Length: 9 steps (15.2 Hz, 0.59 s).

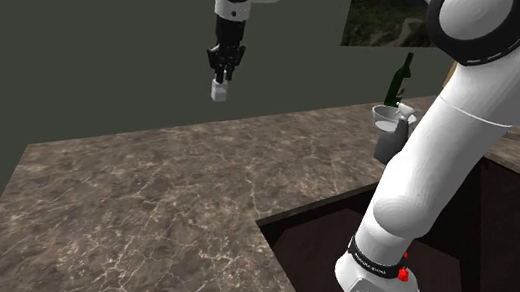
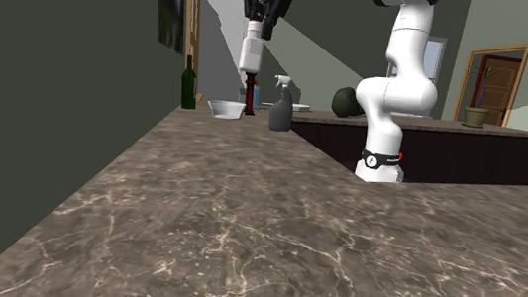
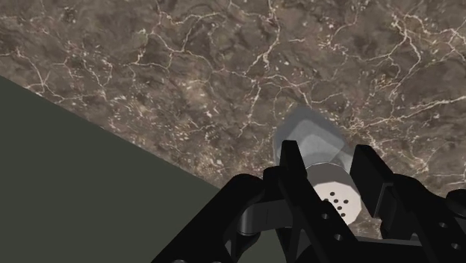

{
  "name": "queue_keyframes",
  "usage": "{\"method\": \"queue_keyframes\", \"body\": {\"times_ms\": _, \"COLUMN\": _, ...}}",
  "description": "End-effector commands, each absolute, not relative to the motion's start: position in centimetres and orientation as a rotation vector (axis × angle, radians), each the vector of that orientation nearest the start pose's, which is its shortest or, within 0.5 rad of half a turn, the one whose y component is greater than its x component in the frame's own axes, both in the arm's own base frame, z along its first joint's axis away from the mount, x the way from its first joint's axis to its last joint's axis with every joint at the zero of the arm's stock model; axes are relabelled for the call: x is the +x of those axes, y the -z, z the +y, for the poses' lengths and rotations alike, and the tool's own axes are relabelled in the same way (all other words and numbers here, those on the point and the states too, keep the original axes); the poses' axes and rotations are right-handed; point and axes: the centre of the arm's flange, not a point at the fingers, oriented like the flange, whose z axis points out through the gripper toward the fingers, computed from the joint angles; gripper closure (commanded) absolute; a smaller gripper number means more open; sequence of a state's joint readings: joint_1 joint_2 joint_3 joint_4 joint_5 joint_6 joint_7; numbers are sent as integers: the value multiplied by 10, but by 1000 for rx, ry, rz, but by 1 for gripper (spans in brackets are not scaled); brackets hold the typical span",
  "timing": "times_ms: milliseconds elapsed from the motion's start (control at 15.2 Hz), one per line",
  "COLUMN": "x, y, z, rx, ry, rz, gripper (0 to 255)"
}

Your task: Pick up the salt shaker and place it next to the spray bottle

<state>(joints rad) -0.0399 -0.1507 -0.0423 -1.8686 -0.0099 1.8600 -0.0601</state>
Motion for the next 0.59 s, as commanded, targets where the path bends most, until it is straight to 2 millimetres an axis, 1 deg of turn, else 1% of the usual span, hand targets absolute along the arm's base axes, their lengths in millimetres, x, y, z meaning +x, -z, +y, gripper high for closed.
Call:
{"method": "queue_keyframes", "body": {"times_ms": 0, "x": 526, "y": -602, "z": -45, "rx": -3147, "ry": 223, "rz": 31, "gripper": 255}}
{"method": "queue_keyframes", "body": {"times_ms": 528, "x": 526, "y": -644, "z": -45, "rx": -3147, "ry": 223, "rz": 31, "gripper": 255}}
